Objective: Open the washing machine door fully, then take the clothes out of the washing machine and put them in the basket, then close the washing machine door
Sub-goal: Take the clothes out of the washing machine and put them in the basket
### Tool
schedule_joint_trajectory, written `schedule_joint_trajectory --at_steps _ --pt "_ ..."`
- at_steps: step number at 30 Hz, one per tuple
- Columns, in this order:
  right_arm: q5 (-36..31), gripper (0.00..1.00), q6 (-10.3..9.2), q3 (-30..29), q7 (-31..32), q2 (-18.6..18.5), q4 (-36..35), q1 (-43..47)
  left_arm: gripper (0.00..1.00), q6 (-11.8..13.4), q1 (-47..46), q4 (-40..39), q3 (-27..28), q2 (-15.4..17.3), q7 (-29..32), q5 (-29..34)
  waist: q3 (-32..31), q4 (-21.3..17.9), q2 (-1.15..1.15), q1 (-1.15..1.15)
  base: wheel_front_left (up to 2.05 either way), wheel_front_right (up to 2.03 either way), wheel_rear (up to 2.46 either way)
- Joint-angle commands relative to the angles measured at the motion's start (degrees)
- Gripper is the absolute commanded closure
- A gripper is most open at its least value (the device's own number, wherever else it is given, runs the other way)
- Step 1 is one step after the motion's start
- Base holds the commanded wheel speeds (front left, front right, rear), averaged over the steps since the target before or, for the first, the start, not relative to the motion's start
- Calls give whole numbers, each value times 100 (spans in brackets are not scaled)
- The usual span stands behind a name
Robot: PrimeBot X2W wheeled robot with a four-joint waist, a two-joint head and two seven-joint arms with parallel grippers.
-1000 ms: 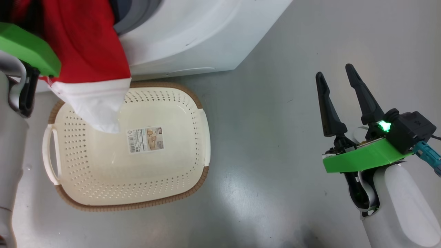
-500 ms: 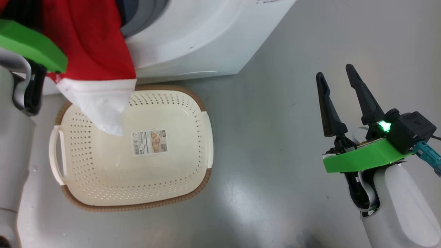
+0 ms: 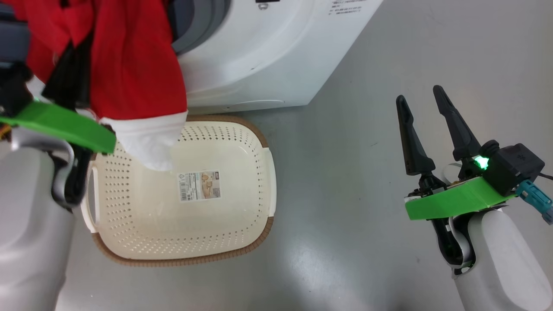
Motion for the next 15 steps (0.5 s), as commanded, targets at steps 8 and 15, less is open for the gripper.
schedule_joint_trajectory --at_steps 8,15 --pt "-54 0 36 106 -36 20 -106 216 100 3 1007 -803 327 172 -44 87 -69 81 0 0 0 0 0" --pt "-49 0 36 115 -36 21 -106 211 100 4 1716 -1173 267 86 -44 117 -59 99 0 0 0 0 0"
